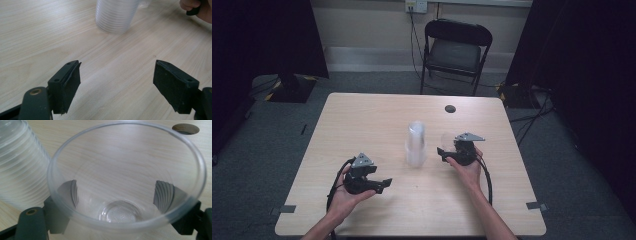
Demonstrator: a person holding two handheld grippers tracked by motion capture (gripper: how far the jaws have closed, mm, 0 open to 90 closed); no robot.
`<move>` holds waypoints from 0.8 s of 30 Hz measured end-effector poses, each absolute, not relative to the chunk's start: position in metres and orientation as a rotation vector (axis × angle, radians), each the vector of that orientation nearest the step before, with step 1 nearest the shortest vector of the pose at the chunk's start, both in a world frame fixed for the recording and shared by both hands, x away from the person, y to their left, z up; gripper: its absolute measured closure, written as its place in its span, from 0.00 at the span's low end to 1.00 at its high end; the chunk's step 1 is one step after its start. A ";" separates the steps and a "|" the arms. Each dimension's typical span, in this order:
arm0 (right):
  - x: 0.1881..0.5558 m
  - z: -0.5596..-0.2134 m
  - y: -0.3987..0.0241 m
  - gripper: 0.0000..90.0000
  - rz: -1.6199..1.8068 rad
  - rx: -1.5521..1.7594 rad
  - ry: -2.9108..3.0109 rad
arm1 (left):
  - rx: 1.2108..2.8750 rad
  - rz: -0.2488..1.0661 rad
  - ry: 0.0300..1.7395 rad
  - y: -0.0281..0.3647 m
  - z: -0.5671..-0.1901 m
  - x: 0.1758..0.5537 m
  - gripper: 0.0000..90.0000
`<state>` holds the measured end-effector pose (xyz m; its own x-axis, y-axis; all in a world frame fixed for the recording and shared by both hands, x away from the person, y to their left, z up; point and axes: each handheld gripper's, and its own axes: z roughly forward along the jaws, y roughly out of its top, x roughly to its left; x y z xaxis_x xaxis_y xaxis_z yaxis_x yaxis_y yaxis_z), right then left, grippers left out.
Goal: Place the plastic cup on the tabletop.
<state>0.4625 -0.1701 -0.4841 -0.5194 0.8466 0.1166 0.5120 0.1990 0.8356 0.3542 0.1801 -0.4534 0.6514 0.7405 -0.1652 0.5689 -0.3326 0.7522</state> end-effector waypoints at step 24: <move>0.432 -0.469 -0.192 0.19 1.215 1.297 2.160 | 1.997 0.310 1.013 0.185 -0.448 0.356 0.25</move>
